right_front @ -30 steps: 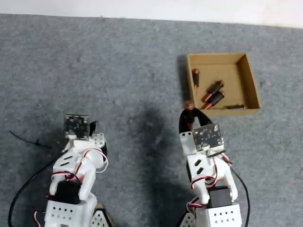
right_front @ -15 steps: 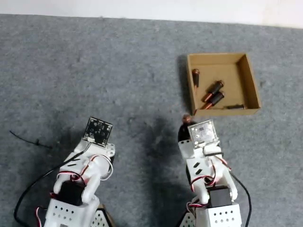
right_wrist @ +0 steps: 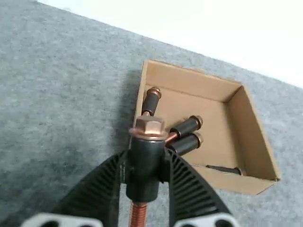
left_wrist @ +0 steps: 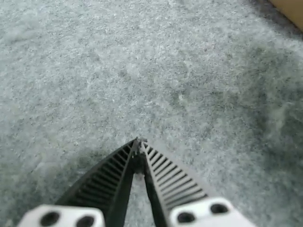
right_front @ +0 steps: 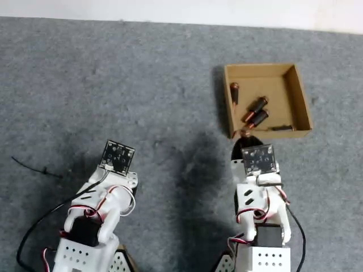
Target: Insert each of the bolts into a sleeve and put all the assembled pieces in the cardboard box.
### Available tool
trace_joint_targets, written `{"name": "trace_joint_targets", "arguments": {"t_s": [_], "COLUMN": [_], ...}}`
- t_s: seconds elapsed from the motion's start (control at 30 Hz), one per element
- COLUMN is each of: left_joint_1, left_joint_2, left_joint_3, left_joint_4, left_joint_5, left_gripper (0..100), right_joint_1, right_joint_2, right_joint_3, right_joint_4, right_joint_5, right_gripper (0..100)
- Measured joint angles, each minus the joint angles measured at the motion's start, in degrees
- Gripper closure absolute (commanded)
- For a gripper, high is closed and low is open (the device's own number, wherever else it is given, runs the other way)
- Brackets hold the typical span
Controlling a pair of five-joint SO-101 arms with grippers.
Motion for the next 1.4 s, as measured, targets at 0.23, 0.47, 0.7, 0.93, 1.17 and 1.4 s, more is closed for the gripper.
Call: {"name": "trace_joint_targets", "arguments": {"t_s": [0.23,0.47,0.7,0.93,1.17,1.4], "left_joint_1": [0.0,0.0,0.0,0.0,0.0,0.0], "left_joint_2": [0.0,0.0,0.0,0.0,0.0,0.0], "left_joint_3": [0.0,0.0,0.0,0.0,0.0,0.0], "left_joint_4": [0.0,0.0,0.0,0.0,0.0,0.0], "left_joint_5": [0.0,0.0,0.0,0.0,0.0,0.0], "left_gripper": [99,99,99,99,99,99], "right_joint_1": [0.35,1.76,8.53,13.71,15.3,15.21], "right_joint_2": [5.89,38.95,76.57,101.1,112.09,112.97], "right_joint_3": [-2.9,-22.51,-51.52,-71.3,-80.26,-80.97], "right_joint_4": [-2.81,-10.02,-10.46,-7.21,-3.08,-2.81], "right_joint_5": [0.35,-1.49,-13.71,-19.16,-19.96,-19.96], "right_gripper": [99.4,99.4,99.2,99.2,99.2,97.9]}}
